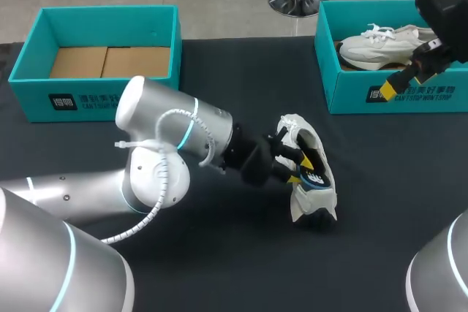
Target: Take the shoe out of the shoebox, open the shoe tongue, remove and reinsert the insole, then place the shoe into the shoebox
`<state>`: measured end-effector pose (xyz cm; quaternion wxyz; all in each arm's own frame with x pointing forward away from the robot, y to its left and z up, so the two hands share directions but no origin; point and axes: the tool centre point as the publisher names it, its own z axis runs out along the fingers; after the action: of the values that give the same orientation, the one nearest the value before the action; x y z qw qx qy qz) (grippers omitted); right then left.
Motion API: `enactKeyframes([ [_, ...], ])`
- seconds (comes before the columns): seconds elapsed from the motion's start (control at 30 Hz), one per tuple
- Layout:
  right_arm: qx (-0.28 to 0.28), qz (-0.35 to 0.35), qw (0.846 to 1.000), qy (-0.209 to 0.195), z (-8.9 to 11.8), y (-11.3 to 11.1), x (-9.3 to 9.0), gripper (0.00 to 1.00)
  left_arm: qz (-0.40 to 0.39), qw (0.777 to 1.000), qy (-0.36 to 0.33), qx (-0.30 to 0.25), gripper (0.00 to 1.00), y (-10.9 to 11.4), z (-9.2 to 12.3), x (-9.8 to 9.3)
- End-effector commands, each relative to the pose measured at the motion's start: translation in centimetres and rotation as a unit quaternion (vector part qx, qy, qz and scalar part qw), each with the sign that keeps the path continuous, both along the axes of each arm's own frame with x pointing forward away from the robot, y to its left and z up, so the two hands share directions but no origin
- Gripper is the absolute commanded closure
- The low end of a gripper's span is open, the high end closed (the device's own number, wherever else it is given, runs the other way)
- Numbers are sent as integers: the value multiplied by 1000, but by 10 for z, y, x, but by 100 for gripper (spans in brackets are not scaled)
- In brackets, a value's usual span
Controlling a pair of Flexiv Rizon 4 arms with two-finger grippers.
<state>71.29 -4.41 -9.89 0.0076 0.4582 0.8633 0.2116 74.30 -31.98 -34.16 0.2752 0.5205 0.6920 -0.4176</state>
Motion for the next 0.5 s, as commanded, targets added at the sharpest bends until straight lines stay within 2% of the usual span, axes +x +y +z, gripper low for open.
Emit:
enactKeyframes([
  [0.03,-1,0,1000,2,0,1,2,0,-1,1000,-1,-1,17,8,5,-5],
  [0.13,-1,0,1000,2,0,1,2,0,0,1000,1,-4,16,9,8,-7],
  [0.27,-1,0,1000,2,0,1,2,0,1,1000,5,-10,23,8,12,-9],
  [0.3,-1,0,1000,2,0,1,2,0,1,1000,6,-11,30,8,12,-9],
  [0.37,-1,0,1000,2,0,1,2,0,0,1000,7,-11,52,6,13,-10],
  [0.43,-1,0,1000,2,0,1,2,0,0,1000,12,-11,59,5,13,-10],
  [0.5,-1,0,1000,2,0,1,2,0,-1,1000,13,-11,74,3,13,-11],
])
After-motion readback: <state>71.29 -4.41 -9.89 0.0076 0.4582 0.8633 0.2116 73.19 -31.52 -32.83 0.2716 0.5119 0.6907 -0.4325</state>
